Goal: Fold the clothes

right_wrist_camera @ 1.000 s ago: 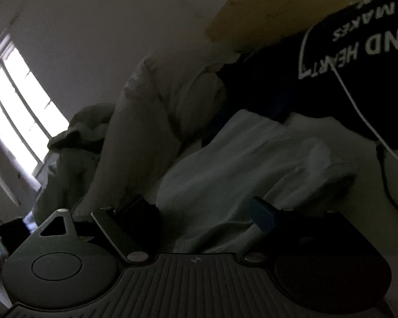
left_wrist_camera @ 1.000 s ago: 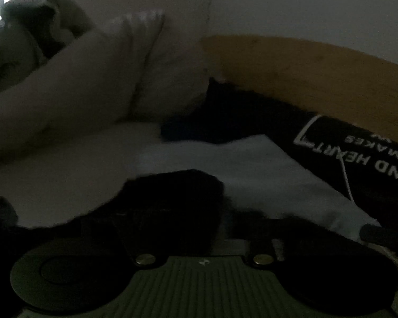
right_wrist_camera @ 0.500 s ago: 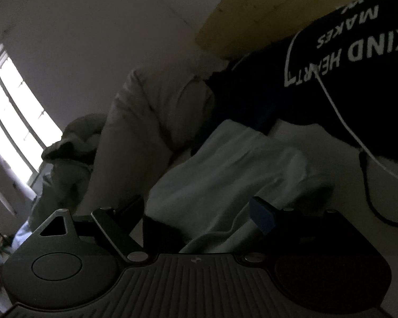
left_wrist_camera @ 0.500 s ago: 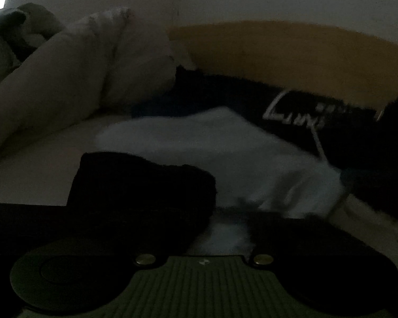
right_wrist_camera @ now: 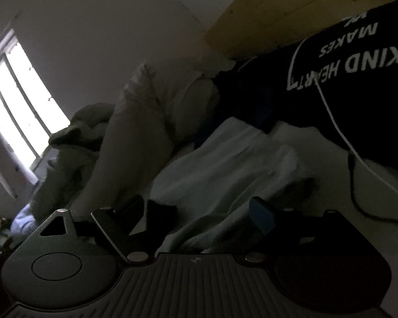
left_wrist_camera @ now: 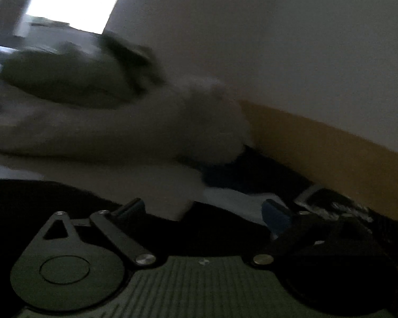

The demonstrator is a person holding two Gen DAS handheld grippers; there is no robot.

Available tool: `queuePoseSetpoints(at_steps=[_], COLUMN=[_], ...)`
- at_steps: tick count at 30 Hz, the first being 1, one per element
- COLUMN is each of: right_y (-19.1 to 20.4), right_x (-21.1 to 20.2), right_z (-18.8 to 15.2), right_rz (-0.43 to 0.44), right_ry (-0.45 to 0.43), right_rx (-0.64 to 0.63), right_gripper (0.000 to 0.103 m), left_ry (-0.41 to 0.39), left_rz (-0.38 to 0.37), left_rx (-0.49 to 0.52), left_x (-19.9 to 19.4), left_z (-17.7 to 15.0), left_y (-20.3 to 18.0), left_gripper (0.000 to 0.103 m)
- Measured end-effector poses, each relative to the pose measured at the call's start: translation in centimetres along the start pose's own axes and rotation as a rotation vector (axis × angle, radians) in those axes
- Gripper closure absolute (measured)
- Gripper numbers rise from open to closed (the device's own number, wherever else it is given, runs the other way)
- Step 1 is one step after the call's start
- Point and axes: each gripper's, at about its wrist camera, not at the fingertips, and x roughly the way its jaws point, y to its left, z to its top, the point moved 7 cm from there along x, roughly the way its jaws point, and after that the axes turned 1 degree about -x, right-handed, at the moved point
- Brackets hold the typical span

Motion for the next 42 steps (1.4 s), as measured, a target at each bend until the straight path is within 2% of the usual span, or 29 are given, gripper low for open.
queuePoseSetpoints(at_steps=[3, 9, 13, 15, 17, 20, 23, 25, 28, 31, 33, 36, 38, 42], right_y=[1.0, 4.7, 9.3, 12.2, 15.2, 19.7, 23.5, 25.3, 26.7, 27.2, 27.1, 26.9, 26.9, 26.9], right_x=[-2.0, -5.9, -8.5, -9.8, -11.1, -13.1, -15.2, -16.5, -18.3, -19.6, -20.5, -21.5, -21.8, -22.2], right_z=[-0.4, -2.2, -4.5, -5.6, -6.5, -7.7, -9.6, -11.0, -13.1, -14.5, -14.9, -15.2, -15.6, -16.4], right_rz=[0.022, 0.092, 0.174, 0.224, 0.266, 0.312, 0.333, 0.345, 0.363, 0.347, 0.32, 0.29, 0.273, 0.255], right_ry=[-0.009, -0.012, 0.009, 0.019, 0.021, 0.02, 0.045, 0.074, 0.135, 0.189, 0.201, 0.211, 0.216, 0.226], right_rx=[-0.026, -0.105, -0.214, -0.26, -0.293, -0.31, -0.304, -0.273, -0.232, -0.25, -0.268, -0.275, -0.27, -0.269], right_gripper=[0.014, 0.014, 0.013, 0.009, 0.008, 0.007, 0.007, 0.007, 0.007, 0.007, 0.007, 0.007, 0.007, 0.007], left_ry=[-0.055, -0.179, -0.246, -0.274, -0.287, -0.288, -0.259, -0.239, -0.198, -0.215, -0.217, -0.17, -0.151, -0.112], left_rz=[0.131, 0.39, 0.555, 0.639, 0.706, 0.734, 0.733, 0.673, 0.655, 0.675, 0.685, 0.7, 0.664, 0.605], left_rx=[-0.023, -0.142, -0.222, -0.267, -0.366, -0.561, -0.744, -0.845, -0.88, -0.929, -0.934, -0.937, -0.957, -0.924], left_x=[-7.1, -24.7, -35.9, -40.3, -44.5, -48.8, -50.2, -49.7, -48.8, -49.0, -49.1, -48.5, -47.9, -46.0], left_z=[1.7, 3.9, 3.7, 2.9, 1.7, -1.6, -5.8, -7.9, -10.0, -11.0, -10.9, -11.3, -11.9, -11.5], left_y=[4.7, 13.0, 18.3, 20.9, 23.9, 28.6, 32.8, 35.0, 37.9, 40.1, 41.0, 42.6, 43.3, 44.5], left_gripper=[0.001, 0.0, 0.0, 0.0, 0.0, 0.0, 0.0, 0.0, 0.0, 0.0, 0.0, 0.0, 0.0, 0.0])
